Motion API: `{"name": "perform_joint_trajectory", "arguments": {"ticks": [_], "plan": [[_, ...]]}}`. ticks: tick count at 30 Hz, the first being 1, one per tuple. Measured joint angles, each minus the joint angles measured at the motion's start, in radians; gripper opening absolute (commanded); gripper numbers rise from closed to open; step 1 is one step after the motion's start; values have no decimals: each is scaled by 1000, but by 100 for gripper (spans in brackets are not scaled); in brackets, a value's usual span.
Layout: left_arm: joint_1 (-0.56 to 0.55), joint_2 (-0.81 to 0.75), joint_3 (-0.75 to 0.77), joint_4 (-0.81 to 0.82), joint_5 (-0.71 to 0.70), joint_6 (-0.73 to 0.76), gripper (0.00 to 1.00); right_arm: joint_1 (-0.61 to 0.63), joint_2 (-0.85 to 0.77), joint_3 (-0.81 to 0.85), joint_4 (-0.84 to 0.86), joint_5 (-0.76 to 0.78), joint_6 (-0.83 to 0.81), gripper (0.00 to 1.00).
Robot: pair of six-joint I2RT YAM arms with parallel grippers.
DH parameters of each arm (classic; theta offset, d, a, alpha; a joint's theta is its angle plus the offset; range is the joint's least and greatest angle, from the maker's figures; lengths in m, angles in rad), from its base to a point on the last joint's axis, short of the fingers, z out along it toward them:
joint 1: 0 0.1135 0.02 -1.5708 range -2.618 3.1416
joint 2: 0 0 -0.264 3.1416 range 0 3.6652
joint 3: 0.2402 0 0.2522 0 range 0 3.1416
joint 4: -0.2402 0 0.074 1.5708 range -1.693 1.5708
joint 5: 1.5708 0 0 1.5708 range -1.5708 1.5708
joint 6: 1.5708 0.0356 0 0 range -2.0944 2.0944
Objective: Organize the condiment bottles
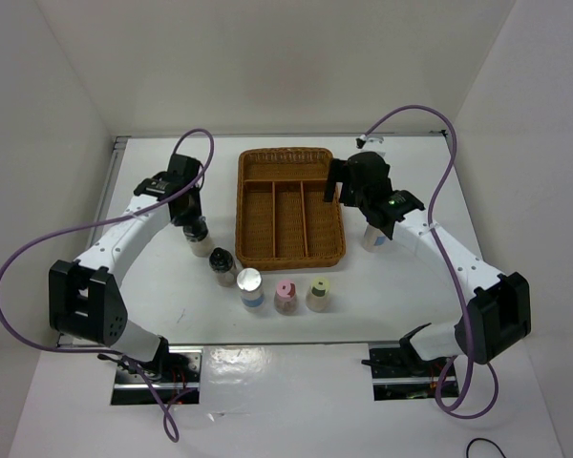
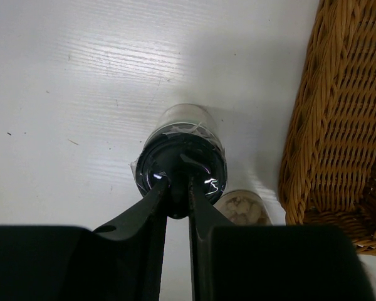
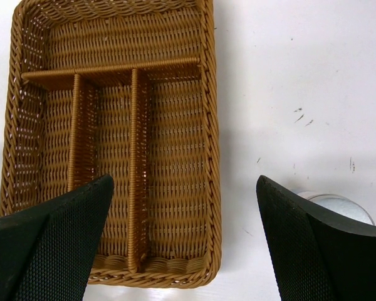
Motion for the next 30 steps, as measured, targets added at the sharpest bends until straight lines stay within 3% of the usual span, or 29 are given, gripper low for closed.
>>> {"name": "perform_joint_trajectory", "arguments": {"ticks": [19,30], "plan": [[-23,103,412,-87,-43,8,0,-5,0,0,-3,83,5,99],[-156,296,665,-101,-39,32,2,-196,-31,-7,-11,66,5,99]]}}
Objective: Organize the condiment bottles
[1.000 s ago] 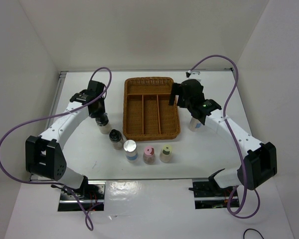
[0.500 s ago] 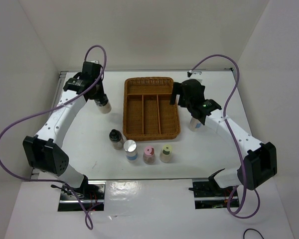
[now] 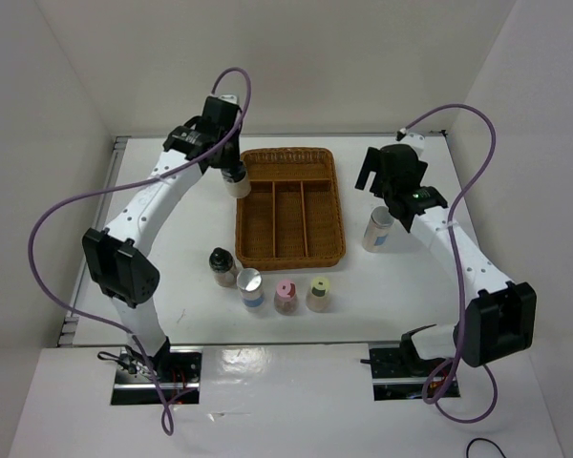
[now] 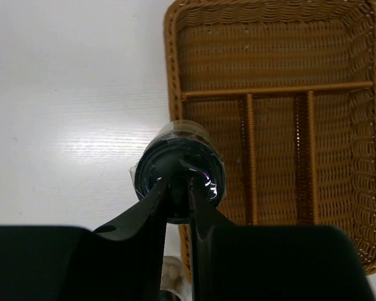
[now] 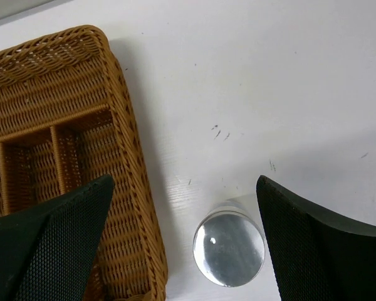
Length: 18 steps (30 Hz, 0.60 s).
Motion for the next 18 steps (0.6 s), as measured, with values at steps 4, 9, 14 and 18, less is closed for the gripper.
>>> {"name": "perform_joint_trajectory", "arguments": {"ticks": [4,9,14,18], "plan": [[-45,71,75,3,3,0,2,-10,0,0,-12,-2,-14,99],[-80,159,132,3,10,3,2,-29,-2,0,-55,-3,-19,99],[-86,218,137,-1,13,4,2,-32,-44,-18,-86,-13,-11,99],[-86,233,137,-7,10,17,3,-45,-89,-21,-105,-22,0,99]]}}
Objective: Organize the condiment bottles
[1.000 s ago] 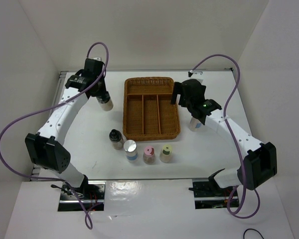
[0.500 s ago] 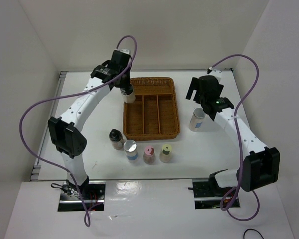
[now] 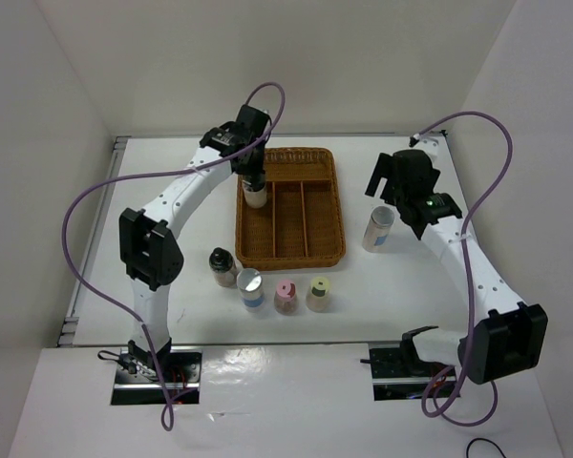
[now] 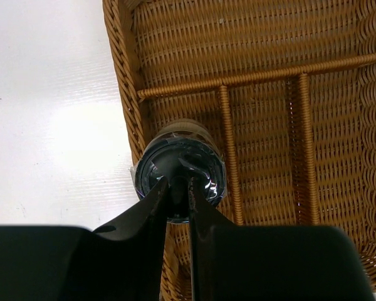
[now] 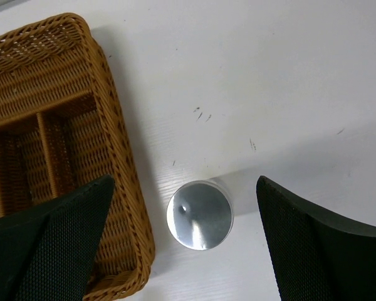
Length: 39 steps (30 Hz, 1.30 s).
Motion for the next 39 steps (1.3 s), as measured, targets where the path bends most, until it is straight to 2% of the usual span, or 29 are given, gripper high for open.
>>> {"name": "perform_joint_trajectory", "arguments": {"ticks": [14,19,23,24,26,28,30,35,39], "plan": [[0,77,0,36,3,5,6,-13,-10,-97,-48,-77,87,99],[0,92,-2,38,5,5,13,-13,-11,-135,-55,-95,106,99],[5,92,-11,54,8,5,33,-13,-10,-161,-53,-101,117,99],[5,92,-13,60,10,7,43,-13,-7,-165,-52,-101,121,99],[6,92,-13,71,13,9,54,-13,2,-174,-48,-103,124,99],[6,92,-16,85,15,9,77,-13,14,-181,-46,-104,126,99],[6,92,-28,92,19,10,88,-13,28,-189,-41,-105,127,99],[5,77,-82,77,19,5,100,-13,76,-191,-30,-111,132,90],[5,17,-97,58,9,5,100,-13,109,-191,-22,-112,132,79]]}}
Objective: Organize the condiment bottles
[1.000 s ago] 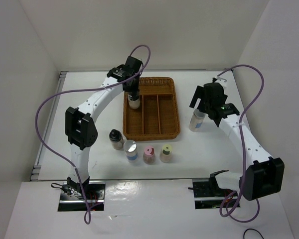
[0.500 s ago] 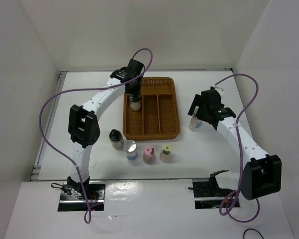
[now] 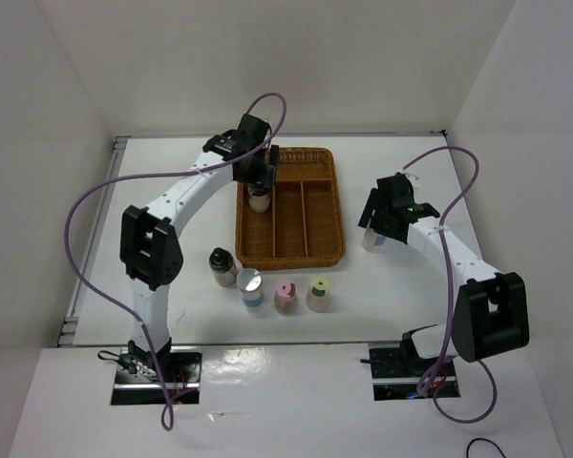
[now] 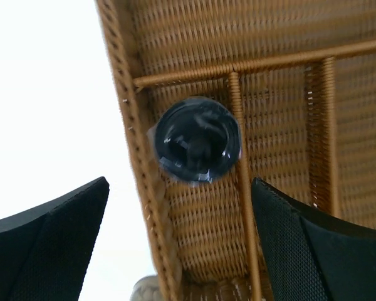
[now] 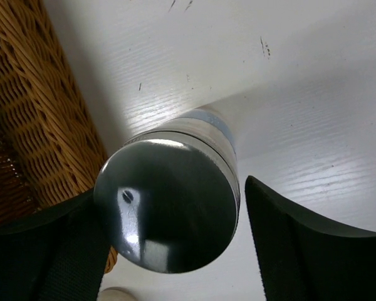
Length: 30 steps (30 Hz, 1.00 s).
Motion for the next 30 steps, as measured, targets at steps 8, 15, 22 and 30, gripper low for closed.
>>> {"name": "perform_joint_trajectory", "arguments": {"ticks": [8,15,22,30], "plan": [[9,-298,-62,-6,-24,-1,100,0,14,0,9,18,3,46],[57,-465,-201,-2,-31,-2,100,1,12,26,-21,21,3,46],[126,-504,-367,-13,13,-3,100,16,7,212,-60,-6,-29,42],[216,-671,-495,-25,48,-4,100,130,139,514,-46,-13,-106,44]]}}
